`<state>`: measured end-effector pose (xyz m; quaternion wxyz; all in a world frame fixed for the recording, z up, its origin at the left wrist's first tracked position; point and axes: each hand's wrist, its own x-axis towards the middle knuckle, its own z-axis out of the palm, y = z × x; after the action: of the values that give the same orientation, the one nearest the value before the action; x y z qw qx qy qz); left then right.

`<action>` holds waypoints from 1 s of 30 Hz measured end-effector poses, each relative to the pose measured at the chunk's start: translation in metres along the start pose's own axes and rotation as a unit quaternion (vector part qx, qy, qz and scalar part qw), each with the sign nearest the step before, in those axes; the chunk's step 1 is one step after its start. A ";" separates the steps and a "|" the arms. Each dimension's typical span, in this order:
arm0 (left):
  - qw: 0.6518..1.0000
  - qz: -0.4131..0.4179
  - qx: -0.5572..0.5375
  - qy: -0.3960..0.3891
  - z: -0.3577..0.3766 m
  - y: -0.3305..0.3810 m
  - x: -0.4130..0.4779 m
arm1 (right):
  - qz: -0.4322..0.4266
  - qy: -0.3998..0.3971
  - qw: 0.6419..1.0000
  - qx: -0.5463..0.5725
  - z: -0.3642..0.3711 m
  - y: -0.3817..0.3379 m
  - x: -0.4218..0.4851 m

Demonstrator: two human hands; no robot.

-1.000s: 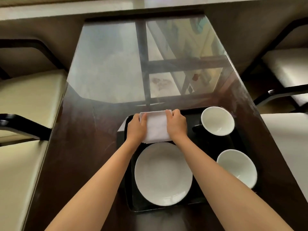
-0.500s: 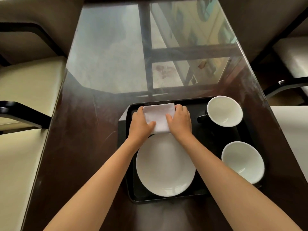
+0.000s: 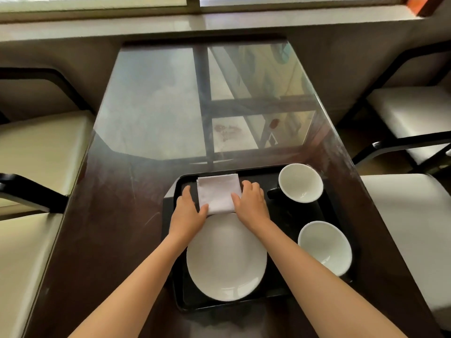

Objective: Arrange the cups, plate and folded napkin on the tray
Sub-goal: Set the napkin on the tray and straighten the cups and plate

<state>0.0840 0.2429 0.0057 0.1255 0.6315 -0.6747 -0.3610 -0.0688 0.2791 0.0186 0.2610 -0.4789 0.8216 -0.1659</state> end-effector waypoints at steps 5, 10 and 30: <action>0.999 0.005 0.028 -0.015 -0.002 -0.011 -0.030 | -0.040 -0.042 0.996 -0.070 -0.011 0.009 -0.028; 0.998 0.006 0.049 -0.032 -0.002 -0.015 -0.045 | -0.070 -0.064 0.986 -0.140 -0.015 0.023 -0.051; 0.995 0.014 0.092 -0.029 -0.006 -0.016 -0.072 | -0.105 -0.053 0.988 -0.104 -0.004 0.047 -0.063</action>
<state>0.1122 0.3096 0.0202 0.0522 0.6197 -0.7173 -0.3141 -0.0787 0.3573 0.0137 0.2338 -0.5952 0.7646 -0.0806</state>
